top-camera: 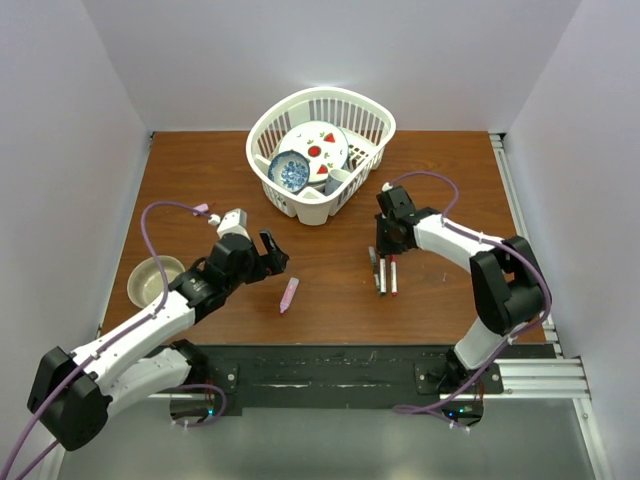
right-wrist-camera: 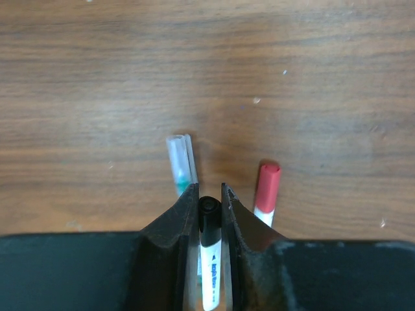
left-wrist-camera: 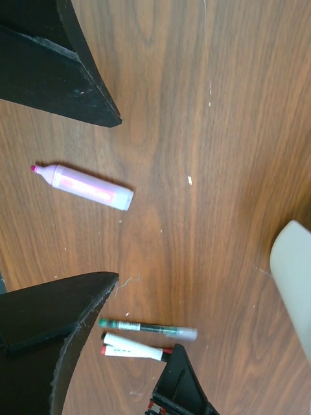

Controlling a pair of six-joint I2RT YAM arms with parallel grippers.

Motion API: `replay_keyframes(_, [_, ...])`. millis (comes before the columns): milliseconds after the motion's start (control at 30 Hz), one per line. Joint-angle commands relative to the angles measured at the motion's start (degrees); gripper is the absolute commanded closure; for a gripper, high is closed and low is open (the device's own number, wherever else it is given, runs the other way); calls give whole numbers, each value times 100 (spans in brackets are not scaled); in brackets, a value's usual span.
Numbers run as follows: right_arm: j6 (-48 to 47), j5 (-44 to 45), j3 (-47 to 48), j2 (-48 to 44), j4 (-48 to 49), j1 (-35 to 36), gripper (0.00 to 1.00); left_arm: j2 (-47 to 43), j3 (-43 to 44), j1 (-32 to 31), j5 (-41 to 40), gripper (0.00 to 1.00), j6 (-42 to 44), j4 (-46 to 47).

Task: Insert the pens into the pen caps

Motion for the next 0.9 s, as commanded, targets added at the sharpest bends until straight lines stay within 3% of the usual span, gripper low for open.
replay_keyframes(0, [-192,259,166,159,353,-27,75,-157,223,22,-495,2,-31,-256])
replay_keyframes(200, [-323,267,201,-174,186,-27,64,-350,346,22,-698,2,-58,-432])
replay_keyframes(333, [-735,110,70,-955,159,174,53,-561,547,22,-524,2,493,-451])
replay_keyframes(467, [-1570,-882,104,-1308,353,911,51,-991,645,22,-302,2,979,-450])
replay_keyframes(533, [-2078,-648,157,-1256,519,1682,48,-1351,636,22,-258,2,1128,-415])
replay_keyframes(600, [-2274,-768,271,-1133,625,1993,45,-1701,653,22,-302,2,1138,-459])
replay_keyframes(667, [-2310,-883,525,-826,740,2178,35,-1931,689,22,-285,2,1199,-485])
replay_keyframes(800, [-2511,-1110,1079,-211,678,2451,34,-2493,724,30,-57,4,1419,-529])
replay_keyframes(867, [-3152,-1339,1272,166,582,2635,34,-2617,767,22,-56,4,1437,-626])
